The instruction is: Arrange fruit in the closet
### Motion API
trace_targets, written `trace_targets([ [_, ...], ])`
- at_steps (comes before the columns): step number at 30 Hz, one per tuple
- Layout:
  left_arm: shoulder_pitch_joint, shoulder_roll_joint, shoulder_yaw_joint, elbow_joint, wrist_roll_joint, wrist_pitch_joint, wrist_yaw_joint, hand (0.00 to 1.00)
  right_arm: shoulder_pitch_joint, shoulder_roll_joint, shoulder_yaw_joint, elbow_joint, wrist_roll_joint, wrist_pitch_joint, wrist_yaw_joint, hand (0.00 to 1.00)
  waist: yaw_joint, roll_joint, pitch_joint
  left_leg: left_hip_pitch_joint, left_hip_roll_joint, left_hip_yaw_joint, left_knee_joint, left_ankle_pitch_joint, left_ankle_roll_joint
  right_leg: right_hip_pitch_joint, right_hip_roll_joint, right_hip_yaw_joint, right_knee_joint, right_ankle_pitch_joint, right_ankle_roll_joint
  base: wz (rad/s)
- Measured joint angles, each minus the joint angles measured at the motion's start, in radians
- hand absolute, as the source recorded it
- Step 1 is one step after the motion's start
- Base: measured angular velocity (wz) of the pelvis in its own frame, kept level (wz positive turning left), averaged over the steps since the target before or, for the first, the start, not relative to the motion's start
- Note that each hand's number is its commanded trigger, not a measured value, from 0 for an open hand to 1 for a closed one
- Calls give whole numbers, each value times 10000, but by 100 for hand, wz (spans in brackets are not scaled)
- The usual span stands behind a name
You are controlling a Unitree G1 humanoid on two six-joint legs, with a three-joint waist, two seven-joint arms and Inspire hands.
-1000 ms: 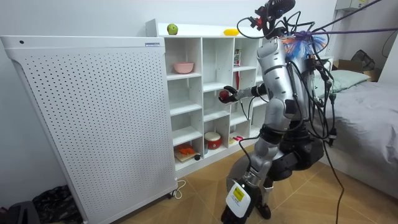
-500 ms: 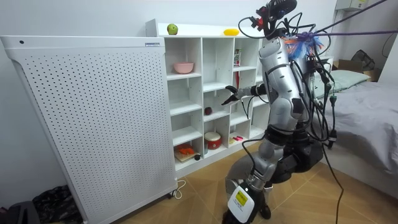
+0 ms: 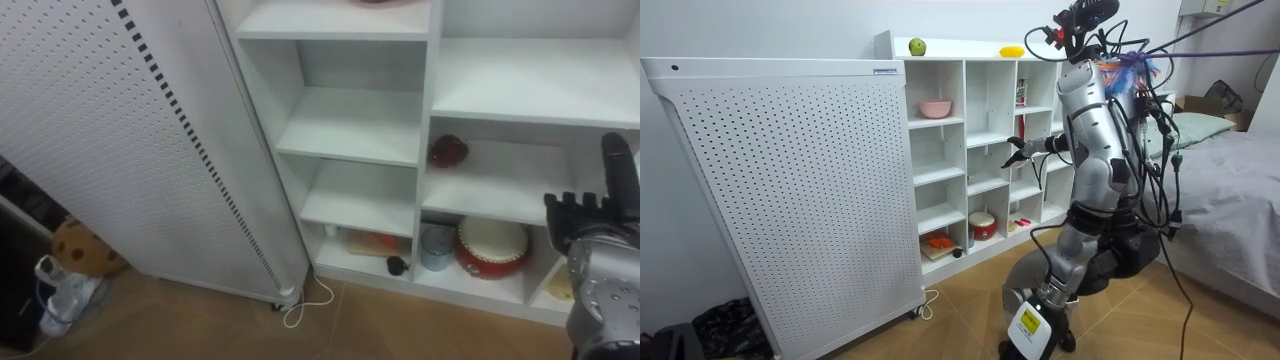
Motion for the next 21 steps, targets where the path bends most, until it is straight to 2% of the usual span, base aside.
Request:
trace_targets([
  [6,0,0,2,-4,39,-33,101,0,0,-18,-116,68,0,26,9,0,10,0,0,16,-1,5,-15,-10,17,22,-7,3,-20,-15,25,0],
  [10,10,0,3,172,44,-73,56,0,7,-23,-255,889,-1,281,464,0,-19,3,5,424,-10,10,-154,-52,73,439,14,-13,-152,-41,71,0],
  [15,-69,11,20,217,46,15,-350,0,287,-28,196,1761,-24,529,1312,0,10,-47,90,1319,124,62,-699,-54,56,1308,207,-43,-763,-3,124,-8],
  [17,-163,36,105,426,45,24,-527,0,737,-30,542,2376,-173,725,1877,0,23,-105,143,1886,194,73,-1015,-52,47,1894,403,-53,-1163,64,162,-6],
  [19,-380,56,182,815,21,50,-738,0,1579,71,880,2951,-395,910,2351,0,27,-172,186,2588,340,35,-1556,-13,-23,2687,644,-160,-1892,210,187,-8],
  [21,-580,68,260,1166,25,69,-833,0,2318,276,993,3251,-684,1069,2707,0,-34,-245,215,3079,327,-5,-1995,29,-81,3230,720,-314,-2406,358,187,-3],
])
